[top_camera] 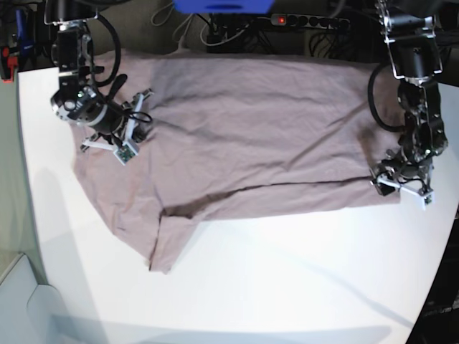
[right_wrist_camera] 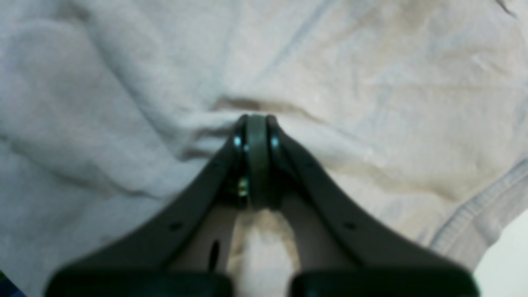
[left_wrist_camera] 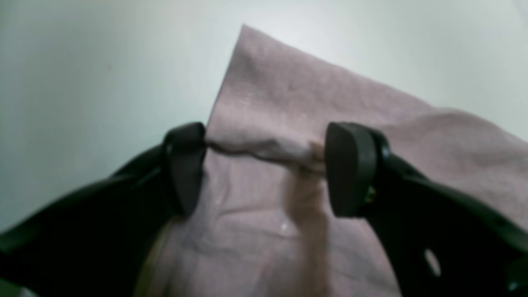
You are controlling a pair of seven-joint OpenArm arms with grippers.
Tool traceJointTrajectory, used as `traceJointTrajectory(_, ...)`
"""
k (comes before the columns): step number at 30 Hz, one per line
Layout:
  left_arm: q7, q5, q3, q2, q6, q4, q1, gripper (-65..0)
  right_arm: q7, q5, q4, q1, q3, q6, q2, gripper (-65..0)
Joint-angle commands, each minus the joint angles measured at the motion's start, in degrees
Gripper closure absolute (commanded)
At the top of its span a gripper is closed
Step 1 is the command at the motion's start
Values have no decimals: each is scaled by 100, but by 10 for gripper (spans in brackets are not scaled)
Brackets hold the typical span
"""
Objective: Layout the t-shirt on the table in an organized manner, then fold the t-shirt properly
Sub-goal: 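Hold the collar corner with the right gripper and pull the side taut with the left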
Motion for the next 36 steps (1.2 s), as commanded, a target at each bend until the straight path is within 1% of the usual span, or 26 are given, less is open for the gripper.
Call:
traceJointTrajectory(1,-106,-13,-42,-100,-26,95,-122,-431,-110,-21,26,21,16,41,67,0)
traceJointTrajectory(9,-106,-13,-24,-109,-26,86,-228,-427,-110,-21,26,3,16,41,59,0)
traceJointTrajectory(10,-97,-13,-24,-109,-26,86,-228,-409,-110,-21,26,-5,16,41,59,0)
traceJointTrajectory(11,-97,-13,-24,-109,-26,86,-228,-374,-110,-21,26,-5,16,41,67,0)
traceJointTrajectory(14,-97,-13,-42,-109,-26,86,-236,-238,-110,-21,26,-5,16,41,67,0)
traceJointTrajectory(15,-97,-13,-42,-109,-26,86,-245,-225,-110,-21,26,-5,16,41,67,0)
traceJointTrajectory(21,-88,-13,-24,-109,-26,86,-228,-215,-110,-21,26,-14,16,41,76,0)
traceJointTrajectory(25,-79,-13,-33,-109,-26,42,-210,-111,-110,-21,26,-14,16,41,76,0)
traceJointTrajectory(28,-88,-13,-59,-109,-26,-178,-245,-2,-110,-21,26,-14,16,41,76,0)
traceJointTrajectory(32,-97,-13,-59,-109,-26,-354,-254,0,-110,-21,26,-14,24,41,76,0)
traceJointTrajectory(36,-62,-57,-68,-109,-26,-134,-263,0,-110,-21,26,-14,24,41,76,0)
